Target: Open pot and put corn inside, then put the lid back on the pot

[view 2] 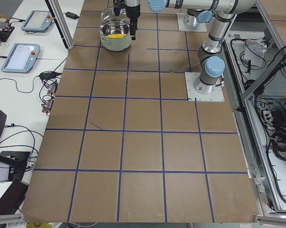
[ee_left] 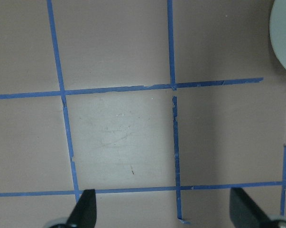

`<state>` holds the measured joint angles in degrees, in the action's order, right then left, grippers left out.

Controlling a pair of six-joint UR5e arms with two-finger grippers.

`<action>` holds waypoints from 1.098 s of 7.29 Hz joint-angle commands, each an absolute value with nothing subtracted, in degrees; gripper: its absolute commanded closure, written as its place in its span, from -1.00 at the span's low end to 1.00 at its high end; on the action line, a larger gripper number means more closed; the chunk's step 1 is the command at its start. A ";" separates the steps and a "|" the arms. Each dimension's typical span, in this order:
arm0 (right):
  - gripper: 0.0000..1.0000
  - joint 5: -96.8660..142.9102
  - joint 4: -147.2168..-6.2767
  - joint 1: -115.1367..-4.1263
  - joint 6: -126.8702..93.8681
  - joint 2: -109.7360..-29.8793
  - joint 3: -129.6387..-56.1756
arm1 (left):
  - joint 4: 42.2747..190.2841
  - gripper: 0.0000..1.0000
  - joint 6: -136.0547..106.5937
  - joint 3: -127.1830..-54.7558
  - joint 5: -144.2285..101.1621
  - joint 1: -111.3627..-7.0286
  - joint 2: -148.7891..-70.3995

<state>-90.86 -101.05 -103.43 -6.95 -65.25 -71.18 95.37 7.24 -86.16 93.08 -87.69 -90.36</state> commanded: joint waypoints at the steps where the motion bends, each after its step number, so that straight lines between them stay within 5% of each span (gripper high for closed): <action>1: 0.37 -90.79 -103.18 -104.06 -6.86 -63.11 -71.10 | 95.10 -1.00 6.43 -85.27 90.99 -88.15 -90.08; 8: 0.36 -89.04 -105.73 -104.06 -6.68 -59.77 -71.19 | 93.43 -0.98 2.90 -84.55 90.70 -87.19 -90.35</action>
